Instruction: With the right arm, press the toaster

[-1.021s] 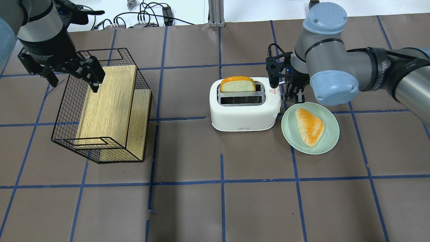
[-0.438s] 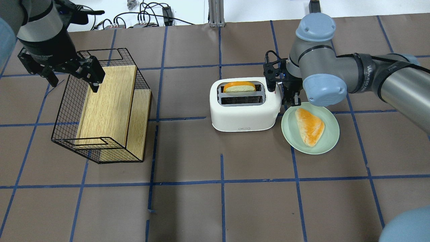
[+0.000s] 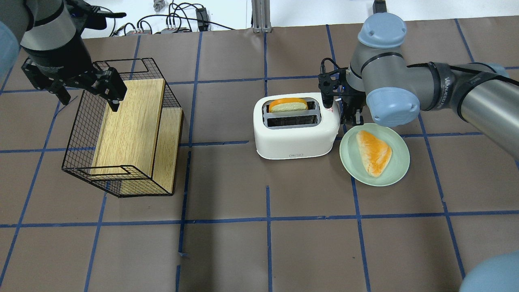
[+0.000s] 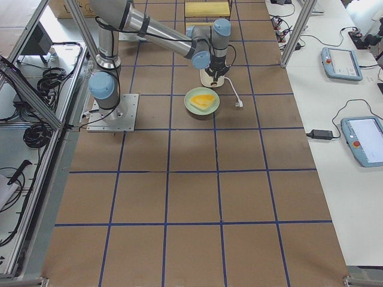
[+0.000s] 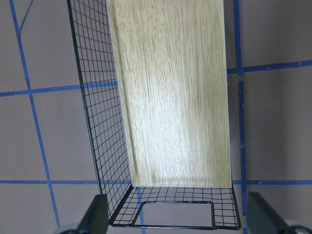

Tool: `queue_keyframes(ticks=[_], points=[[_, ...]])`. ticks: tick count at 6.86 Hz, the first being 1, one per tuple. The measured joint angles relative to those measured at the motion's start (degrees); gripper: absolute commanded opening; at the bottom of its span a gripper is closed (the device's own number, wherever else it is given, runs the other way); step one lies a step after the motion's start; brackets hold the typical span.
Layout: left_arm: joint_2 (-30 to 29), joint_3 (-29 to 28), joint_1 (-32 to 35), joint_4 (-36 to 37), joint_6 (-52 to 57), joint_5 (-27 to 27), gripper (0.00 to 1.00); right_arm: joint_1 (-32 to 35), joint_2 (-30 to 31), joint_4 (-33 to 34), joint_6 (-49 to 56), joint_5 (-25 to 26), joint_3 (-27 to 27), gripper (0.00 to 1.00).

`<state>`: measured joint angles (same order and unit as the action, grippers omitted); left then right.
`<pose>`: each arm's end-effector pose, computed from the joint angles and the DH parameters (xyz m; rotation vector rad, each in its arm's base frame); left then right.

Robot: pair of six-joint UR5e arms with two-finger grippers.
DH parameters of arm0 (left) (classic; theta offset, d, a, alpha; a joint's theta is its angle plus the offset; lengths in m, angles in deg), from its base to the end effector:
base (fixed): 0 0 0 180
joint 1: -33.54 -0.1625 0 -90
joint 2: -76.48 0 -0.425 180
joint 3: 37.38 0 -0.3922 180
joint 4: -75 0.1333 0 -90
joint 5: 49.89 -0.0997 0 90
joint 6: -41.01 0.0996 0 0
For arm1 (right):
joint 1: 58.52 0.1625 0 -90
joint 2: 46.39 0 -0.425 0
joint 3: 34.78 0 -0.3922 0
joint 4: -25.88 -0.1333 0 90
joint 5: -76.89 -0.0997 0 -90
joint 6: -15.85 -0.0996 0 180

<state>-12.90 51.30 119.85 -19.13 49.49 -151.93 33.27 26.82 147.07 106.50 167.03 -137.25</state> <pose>-0.0812 -0.4895 0.4996 0.1286 2.9326 0.0886 0.1507 -0.5635 0.2815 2.2498 -2.1560 0.0348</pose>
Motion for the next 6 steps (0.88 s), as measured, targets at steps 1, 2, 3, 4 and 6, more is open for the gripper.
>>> queue_keyframes(ticks=[1,2,3,4,6], points=[[0.0,0.0,0.0,0.0,0.0,0.0,1.00,0.1,1.7,-1.7,-1.7,-0.1,1.4,0.23],[0.0,0.0,0.0,0.0,0.0,0.0,1.00,0.2,4.0,-5.3,-5.9,-0.3,3.4,0.23],[0.0,0.0,0.0,0.0,0.0,0.0,1.00,0.4,5.8,-8.7,-10.8,-0.4,5.4,0.23],[0.0,0.0,0.0,0.0,0.0,0.0,1.00,0.4,7.4,-11.5,-18.0,-0.4,7.5,0.24],[0.0,0.0,0.0,0.0,0.0,0.0,1.00,0.2,9.4,-17.5,-41.9,-0.3,11.9,0.25]])
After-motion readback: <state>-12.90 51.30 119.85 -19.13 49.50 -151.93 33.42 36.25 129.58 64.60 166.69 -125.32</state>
